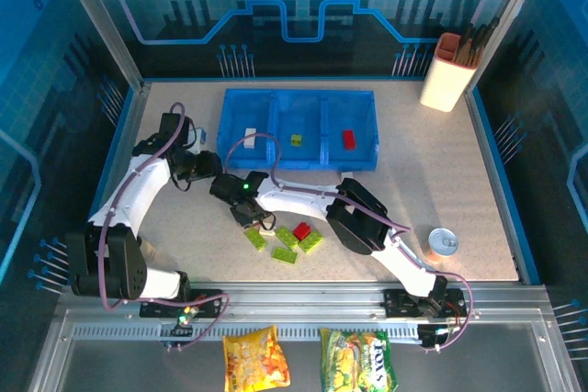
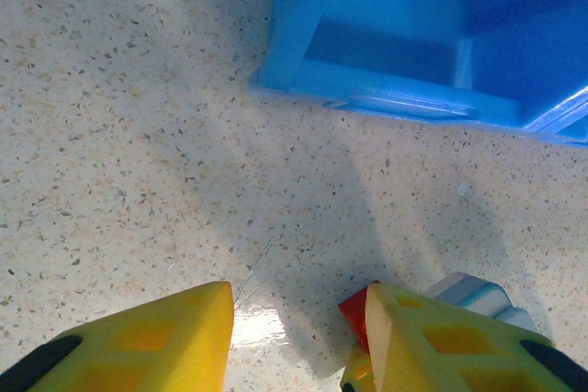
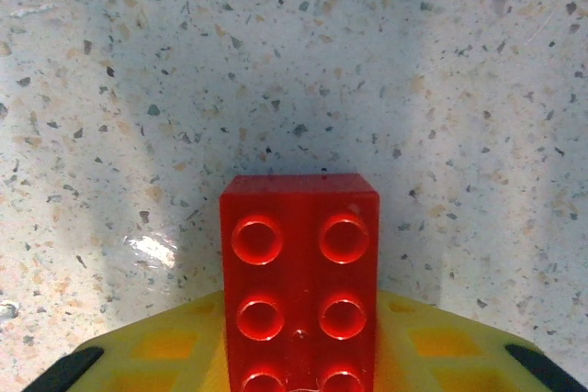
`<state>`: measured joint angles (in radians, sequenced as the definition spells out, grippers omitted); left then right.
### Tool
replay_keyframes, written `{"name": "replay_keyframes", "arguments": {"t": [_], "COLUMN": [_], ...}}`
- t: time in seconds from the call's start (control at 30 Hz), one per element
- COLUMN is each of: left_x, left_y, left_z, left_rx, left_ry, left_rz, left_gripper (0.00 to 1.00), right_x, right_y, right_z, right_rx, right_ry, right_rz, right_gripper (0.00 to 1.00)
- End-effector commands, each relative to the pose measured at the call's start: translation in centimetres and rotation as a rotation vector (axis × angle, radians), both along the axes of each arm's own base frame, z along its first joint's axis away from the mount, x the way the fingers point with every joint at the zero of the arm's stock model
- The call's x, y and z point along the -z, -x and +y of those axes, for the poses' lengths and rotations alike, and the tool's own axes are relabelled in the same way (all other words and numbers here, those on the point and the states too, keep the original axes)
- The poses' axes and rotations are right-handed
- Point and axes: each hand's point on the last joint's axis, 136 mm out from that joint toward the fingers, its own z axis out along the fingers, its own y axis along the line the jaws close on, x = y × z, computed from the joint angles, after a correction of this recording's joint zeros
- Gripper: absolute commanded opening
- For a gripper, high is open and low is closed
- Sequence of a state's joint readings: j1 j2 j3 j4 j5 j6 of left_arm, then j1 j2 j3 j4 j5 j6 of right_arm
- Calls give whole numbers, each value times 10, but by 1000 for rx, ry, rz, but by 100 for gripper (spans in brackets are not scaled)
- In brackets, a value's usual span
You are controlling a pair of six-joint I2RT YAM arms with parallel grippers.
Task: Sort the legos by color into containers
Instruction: Pick up the lego from the center of the table.
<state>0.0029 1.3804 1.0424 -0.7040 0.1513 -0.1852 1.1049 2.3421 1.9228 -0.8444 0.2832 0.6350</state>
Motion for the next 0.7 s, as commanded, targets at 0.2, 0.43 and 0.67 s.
{"name": "replay_keyframes", "arguments": {"t": [0.2, 0.43, 0.67], "left_x": [7, 9, 10], "left_y": [2, 3, 2], "left_z": [-3, -4, -3], "left_rx": [4, 6, 8], "left_ry": [21, 22, 17], "left_rz": [30, 35, 39], "left_gripper": [43, 43, 43], "right_x": [-10, -35, -40], "right_y": [-6, -15, -29], "right_z": [0, 0, -18], "right_rx": [2, 5, 41], "right_ry": [-11, -48, -45], "right_rz": [-15, -44, -51], "right_gripper": [32, 32, 31]}}
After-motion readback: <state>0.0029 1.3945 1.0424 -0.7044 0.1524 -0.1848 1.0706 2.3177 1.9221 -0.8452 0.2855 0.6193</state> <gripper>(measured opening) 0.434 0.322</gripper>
